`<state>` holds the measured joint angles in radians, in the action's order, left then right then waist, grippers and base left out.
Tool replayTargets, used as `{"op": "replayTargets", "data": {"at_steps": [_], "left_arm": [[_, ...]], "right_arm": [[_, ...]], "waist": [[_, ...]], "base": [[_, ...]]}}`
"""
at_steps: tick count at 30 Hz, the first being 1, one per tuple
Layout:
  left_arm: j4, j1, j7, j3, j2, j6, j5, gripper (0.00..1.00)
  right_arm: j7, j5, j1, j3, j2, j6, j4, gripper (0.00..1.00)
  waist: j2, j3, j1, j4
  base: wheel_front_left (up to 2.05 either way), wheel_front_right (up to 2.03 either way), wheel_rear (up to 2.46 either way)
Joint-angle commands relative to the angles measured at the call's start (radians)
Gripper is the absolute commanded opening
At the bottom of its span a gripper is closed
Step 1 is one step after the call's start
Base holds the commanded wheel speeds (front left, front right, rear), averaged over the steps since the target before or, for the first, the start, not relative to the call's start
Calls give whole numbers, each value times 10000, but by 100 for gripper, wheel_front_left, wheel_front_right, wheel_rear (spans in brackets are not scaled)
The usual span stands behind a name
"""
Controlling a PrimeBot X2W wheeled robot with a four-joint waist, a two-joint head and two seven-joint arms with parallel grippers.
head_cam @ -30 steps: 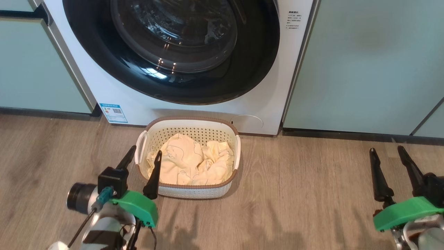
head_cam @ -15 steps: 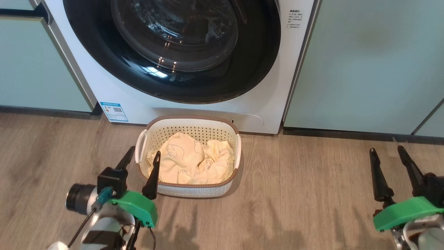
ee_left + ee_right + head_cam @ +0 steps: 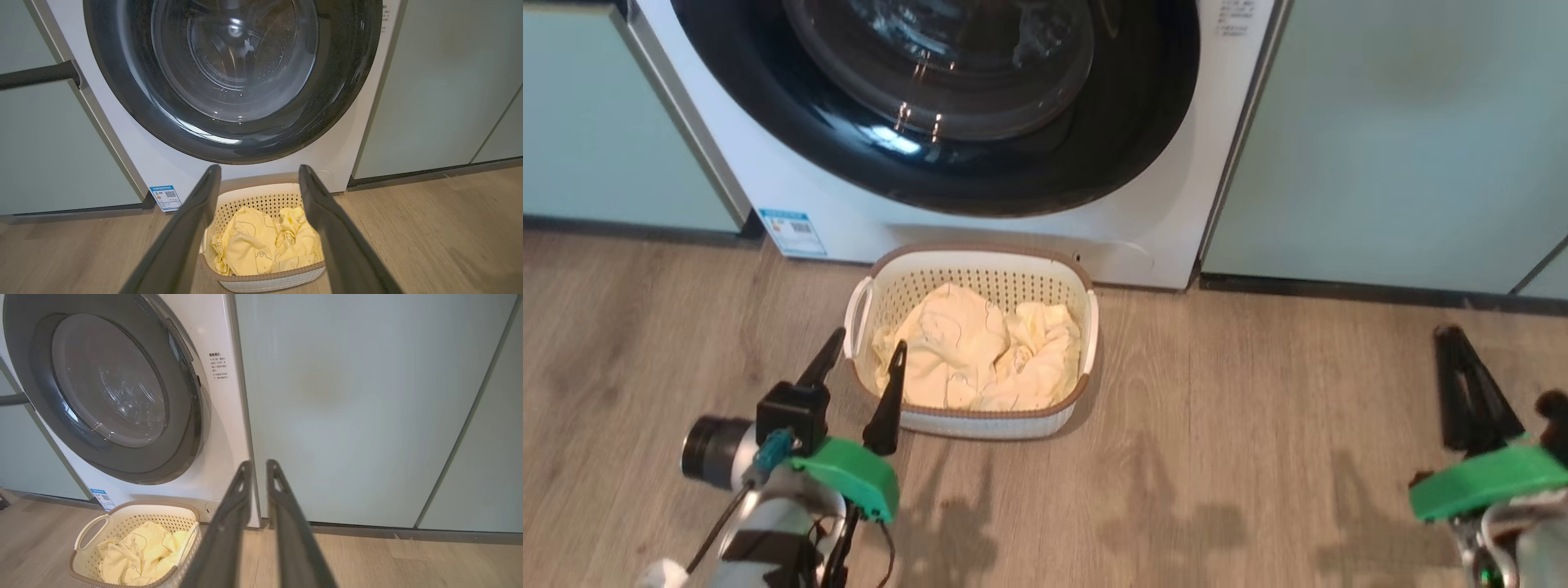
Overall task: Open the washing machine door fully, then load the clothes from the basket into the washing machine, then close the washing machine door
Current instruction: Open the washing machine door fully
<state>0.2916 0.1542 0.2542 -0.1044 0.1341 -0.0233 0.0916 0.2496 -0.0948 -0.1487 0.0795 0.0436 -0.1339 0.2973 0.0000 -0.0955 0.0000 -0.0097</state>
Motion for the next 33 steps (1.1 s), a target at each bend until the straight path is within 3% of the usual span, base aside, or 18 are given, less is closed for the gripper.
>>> {"op": "replayTargets", "data": {"at_steps": [1, 8, 12, 22, 33], "left_arm": [[-413, 698, 76, 285, 95, 20, -83, 100], [-581, 1008, 76, 240, 18, -1, -124, 100], [-696, 1241, 76, 226, -9, -24, -159, 100], [-1025, 1905, 76, 130, -168, -188, -172, 100], [-1136, 2508, 76, -112, -393, -336, -311, 100]], "right_arm": [[122, -193, -739, -166, 80, 32, -281, 0], [122, -906, -1363, -99, 180, 32, -13, 0], [33, -2262, -2015, -137, 187, 32, 334, 0], [-1883, -7988, -4042, -482, 564, 32, 614, 0], [-5812, -13774, -6340, 326, 831, 32, 1345, 0]], "waist": [[0, -246, 0, 83], [0, -792, 0, 240], [0, -1176, 0, 322], [0, -2288, 0, 619], [0, -3230, 0, 1094]], "base": [[0, 0, 0], [0, 0, 0], [0, 0, 0], [0, 0, 0], [0, 0, 0]]}}
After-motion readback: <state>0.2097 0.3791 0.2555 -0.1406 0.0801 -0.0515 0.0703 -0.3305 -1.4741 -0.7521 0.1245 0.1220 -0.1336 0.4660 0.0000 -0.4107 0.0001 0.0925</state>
